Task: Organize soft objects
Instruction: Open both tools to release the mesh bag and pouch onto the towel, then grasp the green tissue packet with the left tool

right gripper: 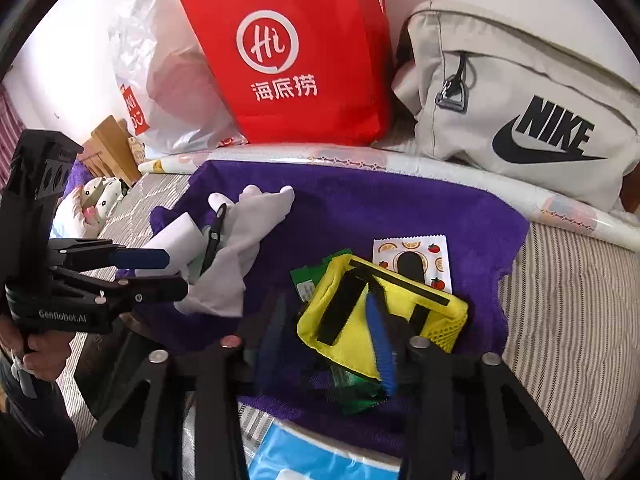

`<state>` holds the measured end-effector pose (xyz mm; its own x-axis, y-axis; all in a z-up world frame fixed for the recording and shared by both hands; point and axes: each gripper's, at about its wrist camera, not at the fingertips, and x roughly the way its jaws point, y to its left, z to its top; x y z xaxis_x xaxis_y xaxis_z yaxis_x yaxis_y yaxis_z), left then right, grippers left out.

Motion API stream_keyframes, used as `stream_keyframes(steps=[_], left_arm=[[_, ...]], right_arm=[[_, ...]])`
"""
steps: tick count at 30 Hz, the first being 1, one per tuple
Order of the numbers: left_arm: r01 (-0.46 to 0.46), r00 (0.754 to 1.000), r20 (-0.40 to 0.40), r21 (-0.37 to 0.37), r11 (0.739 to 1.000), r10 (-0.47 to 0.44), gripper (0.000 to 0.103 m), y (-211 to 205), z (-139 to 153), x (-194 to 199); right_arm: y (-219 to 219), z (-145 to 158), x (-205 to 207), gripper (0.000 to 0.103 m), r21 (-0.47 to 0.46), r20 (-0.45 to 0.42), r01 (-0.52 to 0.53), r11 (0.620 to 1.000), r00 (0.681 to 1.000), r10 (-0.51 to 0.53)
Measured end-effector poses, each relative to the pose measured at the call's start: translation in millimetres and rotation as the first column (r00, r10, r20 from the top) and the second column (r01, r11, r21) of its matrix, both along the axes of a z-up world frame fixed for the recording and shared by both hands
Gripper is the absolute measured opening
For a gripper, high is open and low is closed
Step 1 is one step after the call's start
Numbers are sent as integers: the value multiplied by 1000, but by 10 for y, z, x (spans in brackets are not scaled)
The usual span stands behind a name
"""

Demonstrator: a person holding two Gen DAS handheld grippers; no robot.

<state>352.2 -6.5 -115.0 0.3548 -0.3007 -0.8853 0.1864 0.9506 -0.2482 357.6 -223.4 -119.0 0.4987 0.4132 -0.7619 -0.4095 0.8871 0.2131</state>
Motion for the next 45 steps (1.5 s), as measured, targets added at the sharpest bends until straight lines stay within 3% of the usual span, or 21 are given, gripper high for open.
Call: stream_keyframes(steps=[5,14,28,34,39,45], left_arm=[[-30,999,12,-21,999,31,58,92,103,-98],[-33,996,82,-12,999,34,58,159,368,-512],[64,979,197,-23,998,-58,58,232,627,-1724],[139,970,200,-9,990,-135,58,115,404,-2133],[200,965,174,-5,980,-196,58,-7,54,-2251],[234,955,190,2,972,-230,59,-43,-113,-2284]], right_arm=[[-22,155,-220,55,-9,39,7,1000,999,-7],[-68,388,-735,56,0,76,10,1000,997,-10],[-83,486,-1512,56,42,88,9,999,996,-13],[-119,467,-1758,57,52,90,22,998,996,-26],[-141,392,-1908,57,39,86,29,999,996,-32],[-199,211,-1984,57,29,51,49,998,997,-50]])
